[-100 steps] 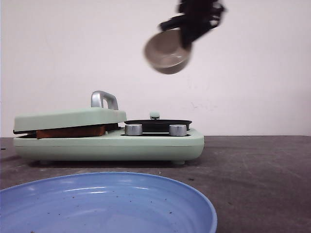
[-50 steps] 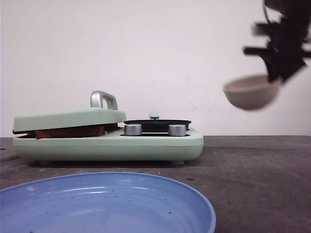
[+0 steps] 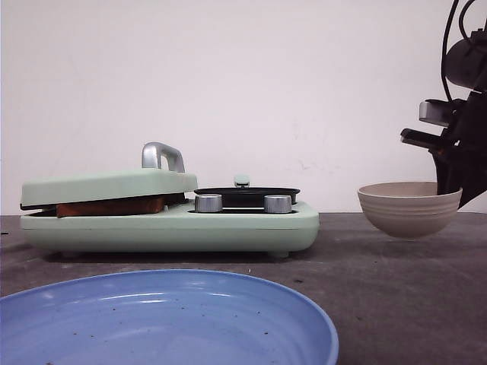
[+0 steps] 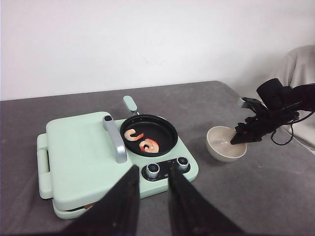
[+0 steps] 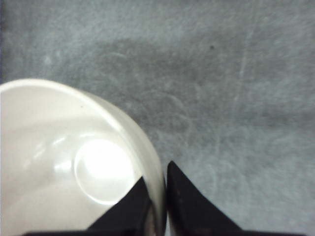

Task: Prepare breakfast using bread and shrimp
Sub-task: 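Carry the empty bowl back and lower it onto the table with the right gripper, then open the right gripper and raise it away from the bowl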

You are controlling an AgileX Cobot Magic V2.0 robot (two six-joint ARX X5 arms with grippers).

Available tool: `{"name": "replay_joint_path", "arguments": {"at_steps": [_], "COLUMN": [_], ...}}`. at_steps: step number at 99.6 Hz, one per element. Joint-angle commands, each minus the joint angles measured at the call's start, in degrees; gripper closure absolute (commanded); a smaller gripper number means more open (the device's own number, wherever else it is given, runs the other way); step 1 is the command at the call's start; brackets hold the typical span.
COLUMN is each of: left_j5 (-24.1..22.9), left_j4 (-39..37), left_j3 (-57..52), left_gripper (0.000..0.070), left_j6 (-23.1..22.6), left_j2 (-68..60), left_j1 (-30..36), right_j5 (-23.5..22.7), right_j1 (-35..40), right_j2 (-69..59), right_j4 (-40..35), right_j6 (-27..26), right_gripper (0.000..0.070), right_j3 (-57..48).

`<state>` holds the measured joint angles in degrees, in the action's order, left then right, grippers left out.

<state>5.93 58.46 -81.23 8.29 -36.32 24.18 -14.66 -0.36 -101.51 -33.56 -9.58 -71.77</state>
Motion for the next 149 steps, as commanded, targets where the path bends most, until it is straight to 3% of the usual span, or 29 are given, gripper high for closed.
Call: {"name": "replay_joint_path", "arguments": {"at_steps": [1,46,52,61,75,94,105,112,126,149], "left_j5": [-0.2,0.3,0.3,0.3,0.3,0.3,0.3,0.3,0.0,-3.0], "left_j4": [-0.5,5.4,6.6,7.2,6.7,6.3,6.3,6.3,6.1,1.9], "left_j3": [-0.7,-0.7,-0.7,-0.7,-0.7,-0.7,-0.7,-0.7,-0.6,0.3], "left_gripper": [0.0685,0.0685,0.0685,0.0685,0.0685,0.0685,0.0685,0.0685,0.0685,0.0686], "left_j6": [0.0,-0.1,0.0,0.0,-0.1,-0.1,0.0,0.7,3.4,2.9], "left_j2": [-0.4,-0.3,-0.3,-0.3,-0.3,-0.3,-0.3,-0.3,-0.3,-0.3], "left_j1": [0.3,0.3,0.3,0.3,0.3,0.3,0.3,0.3,0.3,0.3], "right_j5": [-0.2,-0.2,-0.2,-0.2,-0.3,1.5,6.1,5.7,5.2,6.0], "right_j1": [0.3,1.1,1.1,1.1,1.1,0.6,0.5,0.5,2.8,8.3], "right_j2": [-1.5,-1.5,-1.5,-1.5,-1.5,0.4,4.9,9.3,22.4,49.5], "right_j4": [0.8,-0.1,0.0,0.1,-0.1,-1.9,-1.4,0.5,7.9,21.2], "right_j6": [-2.0,-1.7,-1.5,-1.5,-1.1,0.2,0.3,0.3,0.6,5.8], "right_gripper": [0.0698,0.0693,0.0642,0.0494,0.0421,0.0440,0.0635,0.0686,0.0689,0.0693], "right_j3": [-0.4,1.1,1.1,1.1,1.0,1.0,1.1,1.5,5.7,21.3]}}
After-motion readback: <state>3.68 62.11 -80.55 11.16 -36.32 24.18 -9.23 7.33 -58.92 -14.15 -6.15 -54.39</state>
